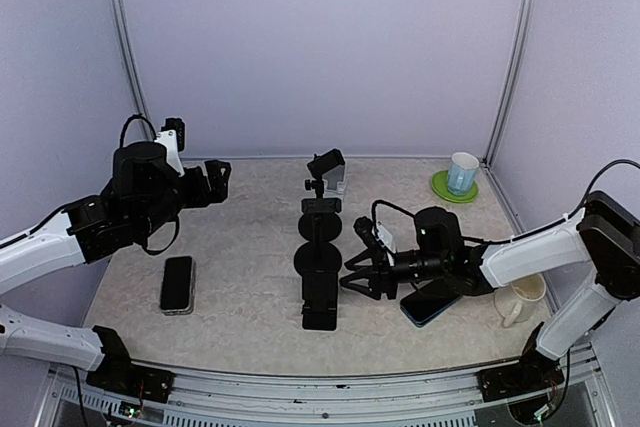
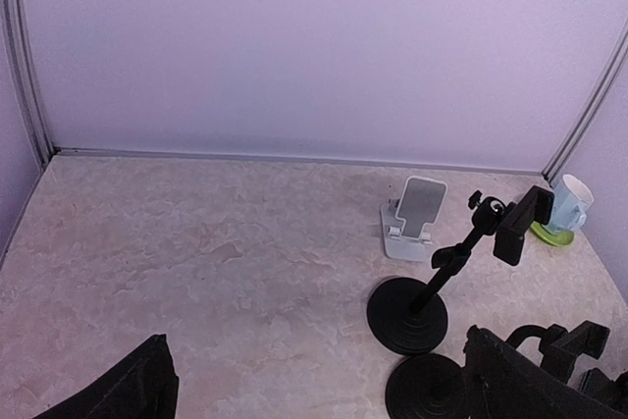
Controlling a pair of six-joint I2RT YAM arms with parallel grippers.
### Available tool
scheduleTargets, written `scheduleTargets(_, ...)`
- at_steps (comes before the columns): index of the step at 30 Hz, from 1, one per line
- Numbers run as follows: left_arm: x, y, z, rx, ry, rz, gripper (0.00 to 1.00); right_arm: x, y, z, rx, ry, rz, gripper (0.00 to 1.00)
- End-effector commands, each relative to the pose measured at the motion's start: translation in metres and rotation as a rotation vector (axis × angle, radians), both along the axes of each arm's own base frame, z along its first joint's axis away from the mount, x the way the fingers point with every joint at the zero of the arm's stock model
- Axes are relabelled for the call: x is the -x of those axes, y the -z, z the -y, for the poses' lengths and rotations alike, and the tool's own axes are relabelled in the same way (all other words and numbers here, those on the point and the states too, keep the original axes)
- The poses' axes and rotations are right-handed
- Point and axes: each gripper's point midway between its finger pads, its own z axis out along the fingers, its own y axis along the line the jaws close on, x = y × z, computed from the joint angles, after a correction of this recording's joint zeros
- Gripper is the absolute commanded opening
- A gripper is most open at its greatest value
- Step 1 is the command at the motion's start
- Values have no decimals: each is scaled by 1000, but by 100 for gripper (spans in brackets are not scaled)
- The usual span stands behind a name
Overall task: Place the phone on the phone stand
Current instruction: Pick up the phone stand at the center of the board.
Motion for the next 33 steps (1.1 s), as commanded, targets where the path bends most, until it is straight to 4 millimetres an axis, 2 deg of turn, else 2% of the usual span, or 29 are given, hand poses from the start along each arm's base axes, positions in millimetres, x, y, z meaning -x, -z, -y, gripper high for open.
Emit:
scheduleTargets(1,0,-1,-5,16,-14,10,99,5,-10,-18,-40,-54,22,49)
scheduleTargets(25,-2,-4,-7,18,-23,14,99,14,-6,-38,-77,-154,-23,28)
scheduleTargets(29,-3,-6,-8,19,-26,19,99,15,-5,-40,-76,-166,-30,26)
scheduleTargets(33,-4,-7,-8,19,-26,20,99,8,1,-40,-51,-124,-32,26)
